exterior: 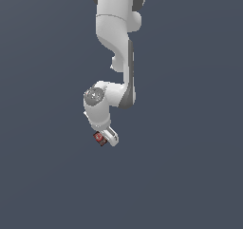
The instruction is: Pick up the object and move it to a goal position.
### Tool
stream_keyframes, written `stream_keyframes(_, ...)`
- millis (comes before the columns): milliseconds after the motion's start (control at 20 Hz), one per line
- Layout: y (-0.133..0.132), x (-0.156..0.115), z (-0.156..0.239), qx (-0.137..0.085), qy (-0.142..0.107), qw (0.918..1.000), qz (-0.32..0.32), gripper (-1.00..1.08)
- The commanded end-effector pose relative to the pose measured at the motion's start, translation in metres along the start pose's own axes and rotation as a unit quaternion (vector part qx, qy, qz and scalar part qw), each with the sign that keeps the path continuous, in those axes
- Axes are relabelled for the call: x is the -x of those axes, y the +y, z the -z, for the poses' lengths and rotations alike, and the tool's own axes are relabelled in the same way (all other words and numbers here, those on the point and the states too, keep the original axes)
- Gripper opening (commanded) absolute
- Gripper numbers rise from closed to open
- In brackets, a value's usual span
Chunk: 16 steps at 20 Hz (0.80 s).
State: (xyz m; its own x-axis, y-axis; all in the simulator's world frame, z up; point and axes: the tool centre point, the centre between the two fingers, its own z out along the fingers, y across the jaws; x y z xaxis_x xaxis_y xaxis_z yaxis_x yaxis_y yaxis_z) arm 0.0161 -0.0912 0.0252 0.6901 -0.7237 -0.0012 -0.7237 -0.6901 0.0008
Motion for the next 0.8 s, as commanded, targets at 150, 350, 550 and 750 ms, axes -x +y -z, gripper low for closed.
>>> stream_keyframes(150, -0.0010, -0.0011, -0.0095, 0.000, 0.000, 1.0000, 0.000, 1.00)
stream_keyframes(350, -0.0010, -0.0011, -0.0095, 0.000, 0.000, 1.0000, 0.000, -1.00)
stream_keyframes(550, -0.0010, -0.0011, -0.0095, 0.000, 0.000, 1.0000, 0.000, -1.00)
stream_keyframes(750, -0.0014, -0.0006, -0.0086, -0.001, 0.000, 1.0000, 0.000, -1.00)
